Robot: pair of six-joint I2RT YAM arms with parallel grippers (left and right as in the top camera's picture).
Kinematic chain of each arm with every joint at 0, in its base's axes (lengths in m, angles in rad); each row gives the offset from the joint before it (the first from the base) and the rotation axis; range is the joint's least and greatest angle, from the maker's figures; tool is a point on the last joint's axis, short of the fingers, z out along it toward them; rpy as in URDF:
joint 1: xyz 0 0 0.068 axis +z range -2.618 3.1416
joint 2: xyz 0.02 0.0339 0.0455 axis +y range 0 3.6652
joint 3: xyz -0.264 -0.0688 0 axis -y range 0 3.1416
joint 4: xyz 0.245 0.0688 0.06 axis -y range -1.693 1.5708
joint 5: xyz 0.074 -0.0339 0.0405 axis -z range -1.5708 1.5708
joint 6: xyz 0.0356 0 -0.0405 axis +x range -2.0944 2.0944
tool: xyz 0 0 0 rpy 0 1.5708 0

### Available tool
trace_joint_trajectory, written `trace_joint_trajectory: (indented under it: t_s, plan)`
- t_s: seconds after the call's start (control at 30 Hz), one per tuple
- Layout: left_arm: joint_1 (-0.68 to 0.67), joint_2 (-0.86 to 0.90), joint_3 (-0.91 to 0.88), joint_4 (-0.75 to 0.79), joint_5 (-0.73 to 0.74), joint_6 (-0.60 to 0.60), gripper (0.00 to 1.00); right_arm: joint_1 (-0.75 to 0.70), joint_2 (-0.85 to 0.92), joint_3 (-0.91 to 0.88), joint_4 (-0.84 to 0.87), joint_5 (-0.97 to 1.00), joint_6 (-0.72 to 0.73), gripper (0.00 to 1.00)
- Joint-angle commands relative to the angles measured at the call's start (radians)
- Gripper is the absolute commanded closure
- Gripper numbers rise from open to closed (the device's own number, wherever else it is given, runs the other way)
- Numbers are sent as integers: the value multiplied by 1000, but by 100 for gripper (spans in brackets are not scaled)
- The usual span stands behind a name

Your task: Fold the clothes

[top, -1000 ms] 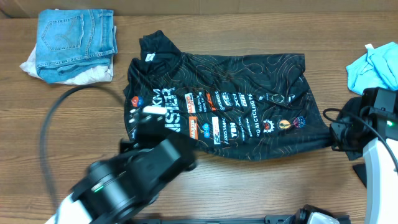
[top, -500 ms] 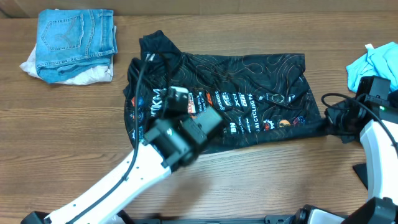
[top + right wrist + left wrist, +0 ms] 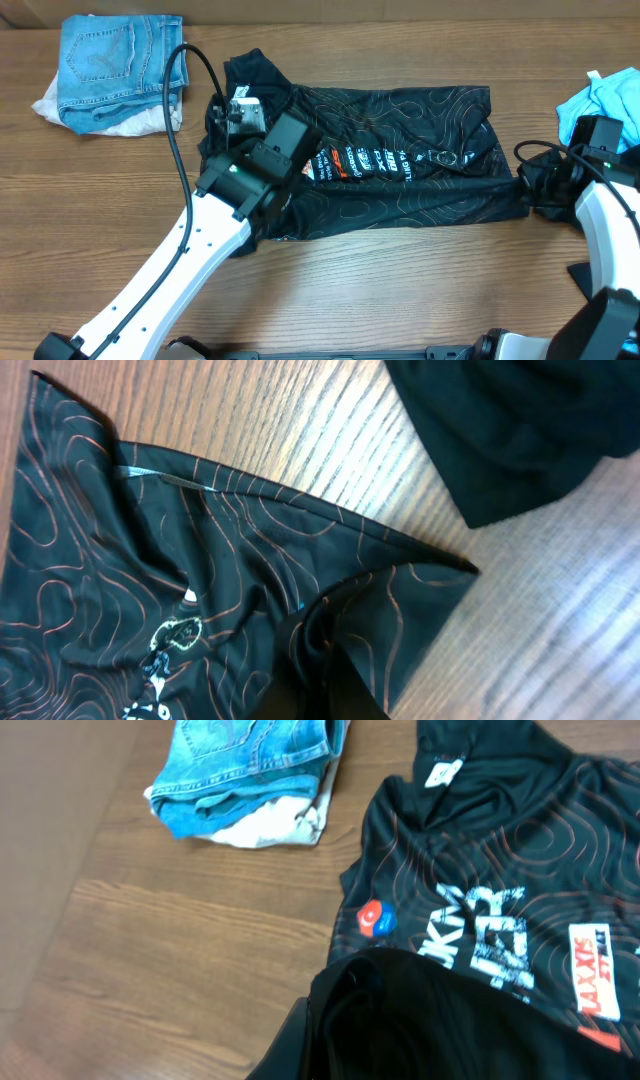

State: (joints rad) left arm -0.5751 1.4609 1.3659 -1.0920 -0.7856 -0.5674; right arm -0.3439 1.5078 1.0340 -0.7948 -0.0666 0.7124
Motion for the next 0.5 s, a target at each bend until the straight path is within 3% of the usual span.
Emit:
trace_joint_trajectory:
  t_s: [0.0,0.37,0.4,0.43,0.47]
  plan:
    - [25,28,4,44,25,78,96,18,20,13,23,-10,-6,95]
    - [127,161,4,145,27,105,93,113,40,13,113,43,-5,94]
    - [137,169,4,155,27,105,87,118,40,13,114,66,-5,93]
    - [150,177,4,171,28,113,73,122,40,13,117,90,-5,88]
    - [159,183,4,185,27,126,34,125,40,13,118,113,-5,81]
